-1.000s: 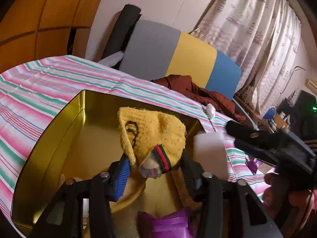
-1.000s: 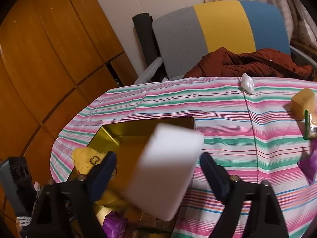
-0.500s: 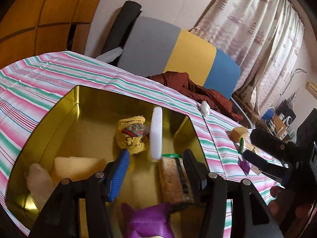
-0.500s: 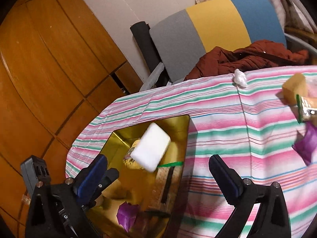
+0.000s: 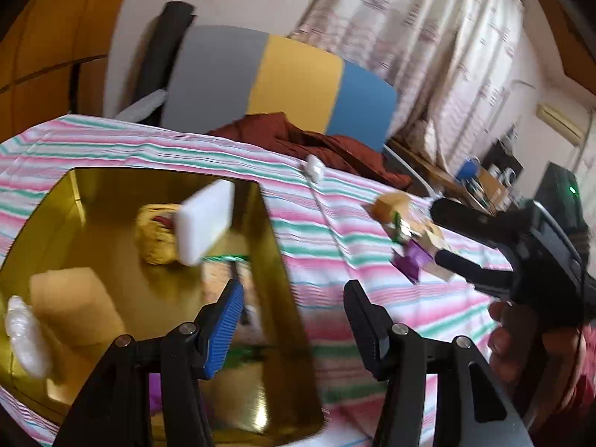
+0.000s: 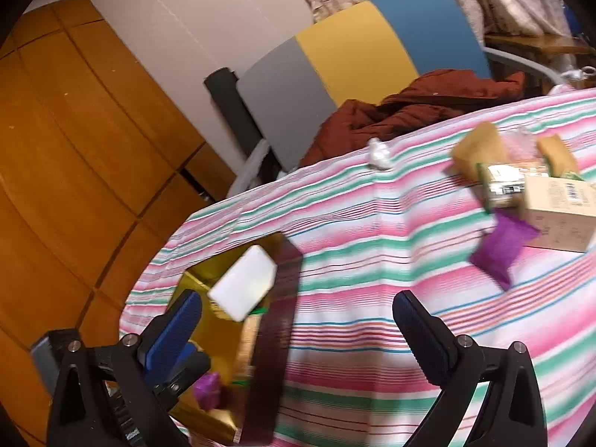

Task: Organize objects
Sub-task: 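Move both open tools back toward the remaining items on the table, then grasp the cream medicine box with the right tool, then grasp the purple pouch with the left tool while the right tool holds the cream box, then carry the pouch and cream box into the gold tin and release both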

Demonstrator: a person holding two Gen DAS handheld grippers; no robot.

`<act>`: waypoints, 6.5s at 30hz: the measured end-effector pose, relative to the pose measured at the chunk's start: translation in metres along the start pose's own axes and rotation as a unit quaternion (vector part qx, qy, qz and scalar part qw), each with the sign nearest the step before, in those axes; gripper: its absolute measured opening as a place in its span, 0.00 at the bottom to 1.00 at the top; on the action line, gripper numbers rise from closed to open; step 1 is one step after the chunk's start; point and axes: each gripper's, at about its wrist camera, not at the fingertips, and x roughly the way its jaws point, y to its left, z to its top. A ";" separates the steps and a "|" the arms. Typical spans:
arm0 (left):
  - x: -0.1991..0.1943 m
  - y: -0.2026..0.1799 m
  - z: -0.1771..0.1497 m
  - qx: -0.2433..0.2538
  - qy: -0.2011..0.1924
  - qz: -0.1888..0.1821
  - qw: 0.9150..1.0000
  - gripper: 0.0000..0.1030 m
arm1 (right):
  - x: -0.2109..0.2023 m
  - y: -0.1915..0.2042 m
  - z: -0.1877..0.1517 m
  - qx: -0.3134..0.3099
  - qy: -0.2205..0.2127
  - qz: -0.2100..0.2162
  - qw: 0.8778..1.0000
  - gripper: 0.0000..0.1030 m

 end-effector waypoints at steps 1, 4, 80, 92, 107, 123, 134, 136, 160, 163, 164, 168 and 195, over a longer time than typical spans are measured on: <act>0.001 -0.006 -0.002 0.007 0.004 -0.007 1.000 0.55 | -0.003 -0.005 0.000 -0.002 -0.002 -0.010 1.000 1.00; 0.001 -0.020 -0.008 0.019 0.014 -0.034 0.999 0.56 | -0.011 -0.024 -0.003 -0.011 -0.005 -0.044 0.999 1.00; 0.093 -0.131 -0.022 0.137 0.142 -0.050 0.979 0.63 | -0.002 -0.188 0.033 -0.086 0.024 -0.208 0.974 0.58; 0.173 -0.181 0.025 0.226 0.120 -0.031 0.966 0.63 | -0.010 -0.210 0.019 -0.029 -0.006 -0.206 0.978 0.53; 0.224 -0.186 0.006 0.260 0.106 -0.018 0.960 0.54 | -0.015 -0.217 0.016 -0.007 -0.025 -0.178 0.984 0.53; 0.198 -0.155 0.001 0.182 0.064 -0.014 0.981 0.53 | -0.027 -0.207 0.013 -0.021 -0.057 -0.182 0.981 0.50; 0.177 -0.121 -0.009 0.116 0.077 -0.028 0.990 0.53 | -0.034 -0.160 -0.012 -0.057 -0.046 -0.175 0.982 0.49; 0.175 -0.113 -0.010 0.099 0.079 -0.030 0.992 0.53 | -0.032 -0.154 -0.020 -0.062 -0.028 -0.175 0.982 0.50; 0.163 -0.102 -0.024 0.080 0.085 -0.078 0.990 0.53 | -0.004 -0.134 -0.002 -0.044 -0.011 -0.232 0.972 0.49; 0.156 -0.102 -0.027 0.086 0.084 -0.081 0.989 0.53 | -0.012 -0.122 -0.007 -0.035 -0.018 -0.211 0.977 0.49; 0.151 -0.103 -0.028 0.093 0.081 -0.082 0.989 0.53 | -0.013 -0.116 -0.008 -0.035 -0.019 -0.204 0.978 0.49; 0.125 -0.098 -0.028 0.086 0.063 -0.097 0.990 0.53 | -0.016 -0.096 -0.014 -0.040 -0.022 -0.180 0.983 0.49; -0.006 0.074 0.029 -0.061 -0.062 -0.001 0.996 0.53 | 0.058 0.088 -0.031 -0.141 0.055 -0.016 0.988 0.49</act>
